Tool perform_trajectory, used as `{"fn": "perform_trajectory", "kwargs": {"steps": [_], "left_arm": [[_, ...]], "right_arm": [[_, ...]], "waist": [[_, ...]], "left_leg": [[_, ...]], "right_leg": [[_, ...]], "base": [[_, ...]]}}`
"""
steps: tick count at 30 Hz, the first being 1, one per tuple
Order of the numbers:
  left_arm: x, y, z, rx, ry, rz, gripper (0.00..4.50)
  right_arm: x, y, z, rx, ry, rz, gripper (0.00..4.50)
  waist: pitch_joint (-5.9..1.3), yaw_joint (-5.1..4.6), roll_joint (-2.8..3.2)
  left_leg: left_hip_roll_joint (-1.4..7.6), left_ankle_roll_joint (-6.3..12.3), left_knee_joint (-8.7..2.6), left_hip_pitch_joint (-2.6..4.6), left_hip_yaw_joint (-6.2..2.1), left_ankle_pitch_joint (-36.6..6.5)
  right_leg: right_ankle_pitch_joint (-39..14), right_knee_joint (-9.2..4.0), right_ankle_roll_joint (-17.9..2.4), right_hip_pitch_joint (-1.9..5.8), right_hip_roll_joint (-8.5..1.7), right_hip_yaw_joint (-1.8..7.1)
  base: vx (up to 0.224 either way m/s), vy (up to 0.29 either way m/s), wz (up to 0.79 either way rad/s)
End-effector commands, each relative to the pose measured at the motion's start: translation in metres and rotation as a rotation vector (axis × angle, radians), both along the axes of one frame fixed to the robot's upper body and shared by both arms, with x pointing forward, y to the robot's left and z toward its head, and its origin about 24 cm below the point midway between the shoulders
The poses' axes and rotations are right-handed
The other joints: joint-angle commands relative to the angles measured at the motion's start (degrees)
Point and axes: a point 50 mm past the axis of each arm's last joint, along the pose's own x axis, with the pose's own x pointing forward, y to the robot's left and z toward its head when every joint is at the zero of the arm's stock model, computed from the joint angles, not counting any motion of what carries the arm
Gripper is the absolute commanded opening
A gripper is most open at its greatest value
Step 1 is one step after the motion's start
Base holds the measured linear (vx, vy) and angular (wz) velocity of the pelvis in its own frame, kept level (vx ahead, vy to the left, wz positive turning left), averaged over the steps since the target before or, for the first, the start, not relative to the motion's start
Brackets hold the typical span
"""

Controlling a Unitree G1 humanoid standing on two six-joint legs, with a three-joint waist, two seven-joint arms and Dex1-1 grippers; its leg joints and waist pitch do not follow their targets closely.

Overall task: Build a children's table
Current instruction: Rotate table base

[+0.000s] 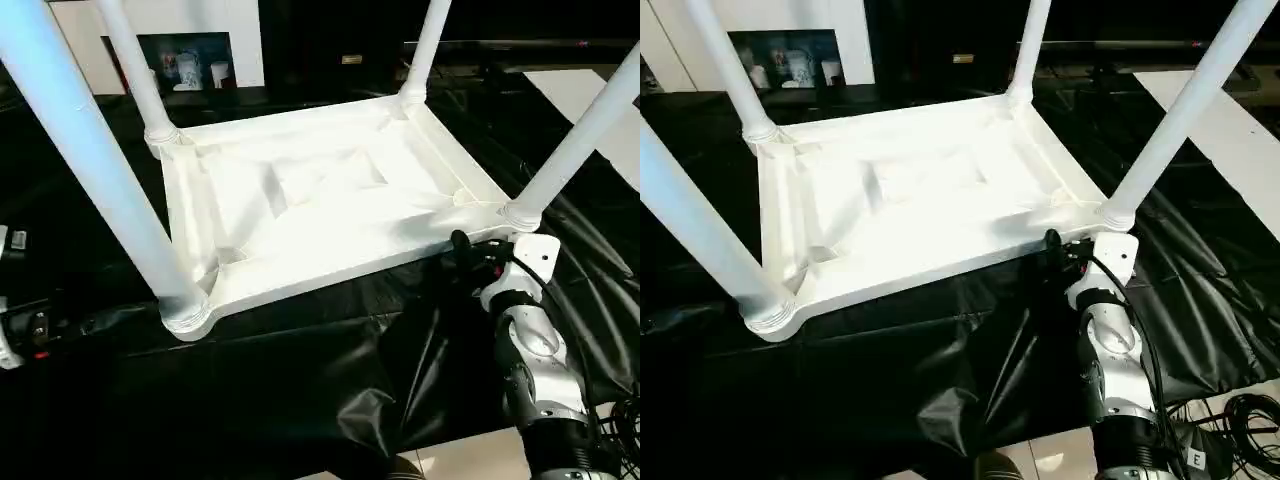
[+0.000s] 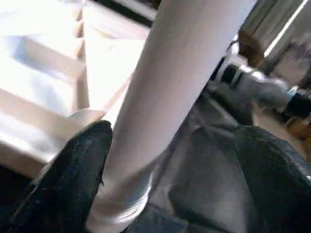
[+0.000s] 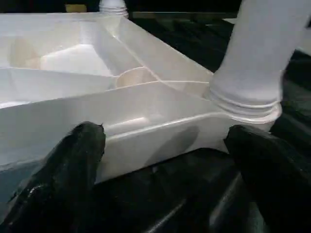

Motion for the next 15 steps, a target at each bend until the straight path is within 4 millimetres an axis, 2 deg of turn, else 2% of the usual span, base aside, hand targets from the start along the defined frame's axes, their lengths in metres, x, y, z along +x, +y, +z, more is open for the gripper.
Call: {"fn": "perform_trajectory", "kwargs": {"steps": [1,5,6,12,15], "left_arm": [[0.003,-0.007,0.005,-0.027,-0.038,-0.017,4.46],[0.013,-0.013,-0.002,0.000,-0.061,0.003,4.46],[0.014,-0.015,-0.003,0.004,-0.063,0.001,4.46],[0.020,-0.028,0.000,-0.020,-0.083,-0.046,4.46],[0.027,-0.050,-0.001,-0.013,-0.095,-0.101,4.46]], "right_arm": [[-0.004,-0.014,-0.002,-0.017,0.026,-0.103,4.42],[-0.004,-0.013,-0.007,-0.003,0.067,-0.090,4.42],[-0.003,-0.011,-0.007,0.001,0.072,-0.077,4.42],[0.004,0.001,-0.014,0.019,0.153,0.041,4.42],[0.012,0.014,-0.016,-0.001,0.197,0.179,4.42]], "waist": [[-2.97,-0.01,0.57],[-3.15,0.03,0.42],[-3.39,-0.11,0.11],[-3.61,-0.41,0.00],[-3.74,-0.28,-0.03]], "left_leg": [[0.50,-0.47,-3.58,1.44,-0.19,-12.4],[0.41,-0.40,-3.54,1.14,-0.33,-12.0],[0.38,-0.24,-3.46,0.98,-0.36,-11.2],[0.32,1.01,-3.12,0.86,-0.23,-8.7],[0.56,1.32,-3.07,1.00,-0.20,-8.5]], "right_leg": [[-8.8,-3.90,-9.2,1.91,-2.56,2.42],[-7.9,-3.72,-8.1,2.21,-2.44,2.40],[-7.1,-3.57,-7.9,2.45,-2.47,2.40],[-3.2,-3.18,-9.5,2.64,-2.43,2.45],[-3.2,-3.13,-10.3,2.71,-2.52,2.41]], "base": [[0.000,0.000,0.00],[0.000,0.000,0.00],[0.000,0.000,0.00],[0.000,0.000,0.00],[0.000,0.000,0.00]]}}
